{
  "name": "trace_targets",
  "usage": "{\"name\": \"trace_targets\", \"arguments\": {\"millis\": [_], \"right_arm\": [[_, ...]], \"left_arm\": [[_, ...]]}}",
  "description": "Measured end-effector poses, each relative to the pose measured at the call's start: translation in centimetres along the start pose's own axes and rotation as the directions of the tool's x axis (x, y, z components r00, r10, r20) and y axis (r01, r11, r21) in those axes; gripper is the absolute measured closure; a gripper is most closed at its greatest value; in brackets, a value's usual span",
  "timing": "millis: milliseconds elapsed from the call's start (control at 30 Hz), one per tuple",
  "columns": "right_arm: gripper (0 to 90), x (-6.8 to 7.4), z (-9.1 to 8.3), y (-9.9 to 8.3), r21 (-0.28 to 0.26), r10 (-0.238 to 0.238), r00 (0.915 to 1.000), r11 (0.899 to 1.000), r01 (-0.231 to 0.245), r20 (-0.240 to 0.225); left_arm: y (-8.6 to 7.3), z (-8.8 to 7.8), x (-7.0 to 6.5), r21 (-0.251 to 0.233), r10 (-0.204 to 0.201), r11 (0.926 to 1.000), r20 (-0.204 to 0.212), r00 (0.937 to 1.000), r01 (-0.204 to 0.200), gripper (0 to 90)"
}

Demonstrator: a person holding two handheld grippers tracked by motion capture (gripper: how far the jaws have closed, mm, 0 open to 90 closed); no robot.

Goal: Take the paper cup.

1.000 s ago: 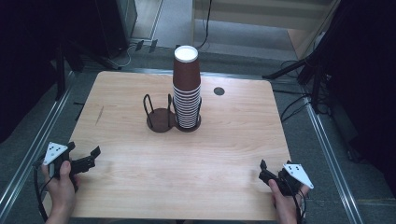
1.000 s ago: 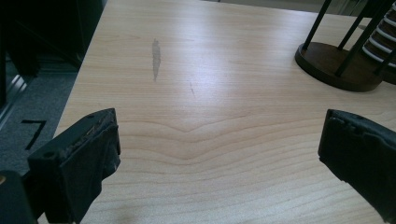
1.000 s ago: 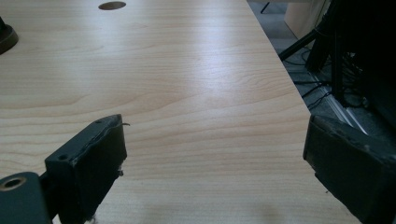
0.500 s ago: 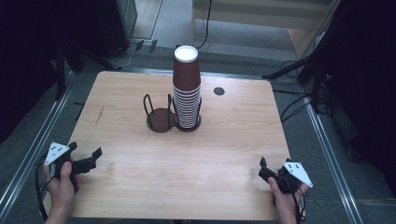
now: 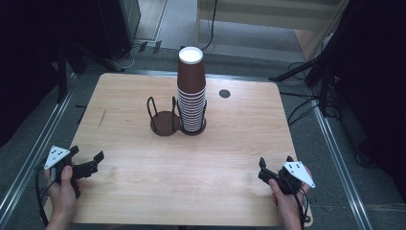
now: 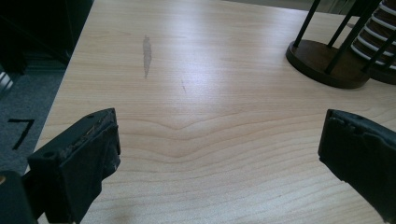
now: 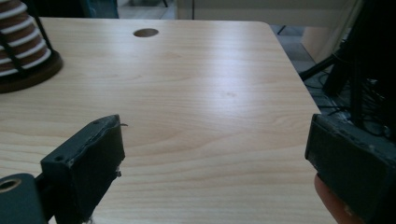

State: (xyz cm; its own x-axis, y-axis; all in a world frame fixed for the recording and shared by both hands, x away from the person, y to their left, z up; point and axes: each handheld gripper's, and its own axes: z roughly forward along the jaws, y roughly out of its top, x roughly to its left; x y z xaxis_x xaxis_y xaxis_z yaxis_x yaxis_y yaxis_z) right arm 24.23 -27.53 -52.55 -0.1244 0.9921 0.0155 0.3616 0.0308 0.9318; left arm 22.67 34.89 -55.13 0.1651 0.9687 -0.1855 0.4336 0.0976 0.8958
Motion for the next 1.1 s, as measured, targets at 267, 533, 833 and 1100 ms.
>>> {"name": "trace_targets", "arguments": {"millis": [267, 533, 833, 1100], "right_arm": [[6.3, 1.5, -0.2, 1.8, -0.026, -0.016, 0.9986, 1.0, 0.014, -0.051], [6.8, 3.2, -0.1, 3.3, -0.02, -0.025, 0.9951, 1.0, 0.023, -0.096], [1.5, 5.1, 0.4, 4.9, -0.025, -0.018, 0.9916, 1.0, 0.015, -0.128], [0.0, 6.7, 0.8, 6.6, -0.033, -0.015, 0.9876, 0.999, 0.01, -0.156]], "left_arm": [[0.0, 0.0, -0.1, 0.003, 0.012, 0.9999, 0.0, 0.9999, -0.012, 0.0], [0.0, 0.1, -0.1, 0.009, 0.012, 0.9999, 0.002, 0.9999, -0.012, 0.0], [0.0, 0.1, -0.1, 0.009, 0.016, 0.9998, 0.002, 0.9999, -0.016, 0.0], [0.0, 0.1, -0.2, 0.006, 0.021, 0.9998, -0.007, 0.9998, -0.021, 0.0]]}}
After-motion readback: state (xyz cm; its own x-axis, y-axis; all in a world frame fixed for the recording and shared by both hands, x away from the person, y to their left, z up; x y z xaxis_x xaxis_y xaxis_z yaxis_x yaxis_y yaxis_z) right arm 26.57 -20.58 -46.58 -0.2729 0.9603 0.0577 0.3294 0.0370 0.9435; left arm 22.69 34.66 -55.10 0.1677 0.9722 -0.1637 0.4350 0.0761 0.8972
